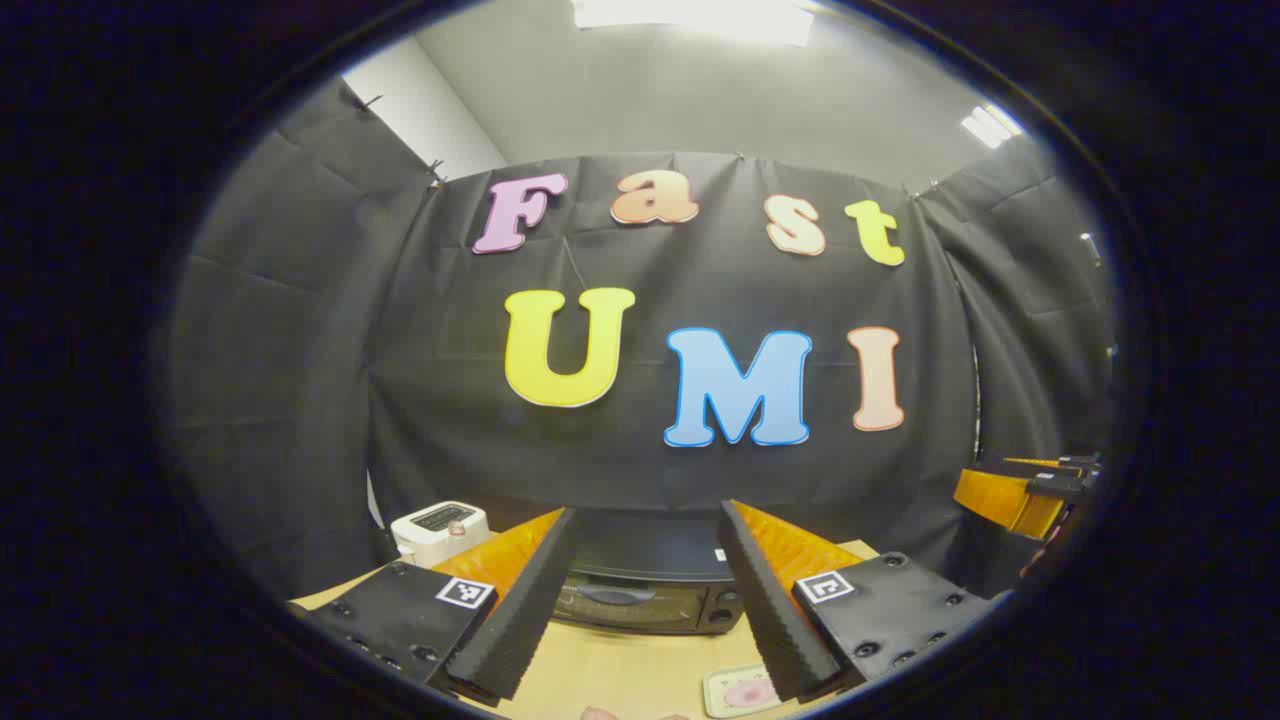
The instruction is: Open the electric oven with the left hand, put the food in, and close the electric oven.
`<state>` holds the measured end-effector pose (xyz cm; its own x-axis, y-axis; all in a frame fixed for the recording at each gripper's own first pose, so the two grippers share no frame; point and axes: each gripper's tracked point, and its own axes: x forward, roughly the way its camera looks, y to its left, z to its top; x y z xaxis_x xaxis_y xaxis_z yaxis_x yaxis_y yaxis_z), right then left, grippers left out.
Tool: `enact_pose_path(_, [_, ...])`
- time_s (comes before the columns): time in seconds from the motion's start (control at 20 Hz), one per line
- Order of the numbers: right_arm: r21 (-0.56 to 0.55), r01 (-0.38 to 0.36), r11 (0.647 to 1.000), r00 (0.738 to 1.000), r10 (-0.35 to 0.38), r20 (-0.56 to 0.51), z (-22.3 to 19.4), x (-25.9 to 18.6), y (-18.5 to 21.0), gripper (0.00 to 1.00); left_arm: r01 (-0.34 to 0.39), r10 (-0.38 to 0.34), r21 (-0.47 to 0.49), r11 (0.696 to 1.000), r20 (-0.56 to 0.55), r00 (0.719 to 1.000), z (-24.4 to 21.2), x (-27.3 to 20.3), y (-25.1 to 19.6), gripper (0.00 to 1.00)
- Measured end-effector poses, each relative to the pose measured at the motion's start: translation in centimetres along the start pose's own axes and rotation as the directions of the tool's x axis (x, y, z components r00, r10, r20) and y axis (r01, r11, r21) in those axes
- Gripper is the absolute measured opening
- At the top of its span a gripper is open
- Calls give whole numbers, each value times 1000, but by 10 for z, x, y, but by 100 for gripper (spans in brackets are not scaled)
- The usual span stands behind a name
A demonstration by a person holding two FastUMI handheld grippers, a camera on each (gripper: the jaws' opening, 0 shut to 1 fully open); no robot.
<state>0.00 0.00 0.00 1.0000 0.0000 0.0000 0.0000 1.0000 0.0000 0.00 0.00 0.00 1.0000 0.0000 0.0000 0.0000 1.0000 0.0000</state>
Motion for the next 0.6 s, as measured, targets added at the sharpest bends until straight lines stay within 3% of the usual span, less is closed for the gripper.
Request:
enact_pose_path(0.05, [-11, 9, 1000, 1000, -9, -1, 2, 2, 0, 96, 2, -2, 1, 1000, -2, 1000, 1, 2, 4, 98])
enact_pose_path(0.2, [-28, 37, 999, 999, -37, 10, 8, 8, 7, 96, 20, -20, -4, 1000, 23, 1000, 7, 10, 15, 91])
enact_pose_path(0.3, [-45, 76, 996, 997, -75, 12, 8, 12, 14, 96, 55, -54, -4, 999, 27, 998, 10, 20, 23, 98])
enact_pose_path(0.4, [-30, 77, 997, 997, -78, -3, 8, 14, 31, 96, 75, -75, 2, 997, 40, 996, 13, 30, 38, 94])
enact_pose_path(0.6, [-22, 115, 993, 993, -114, 19, 9, 17, 50, 96, 129, -128, -17, 992, 50, 991, 8, 47, 58, 98])
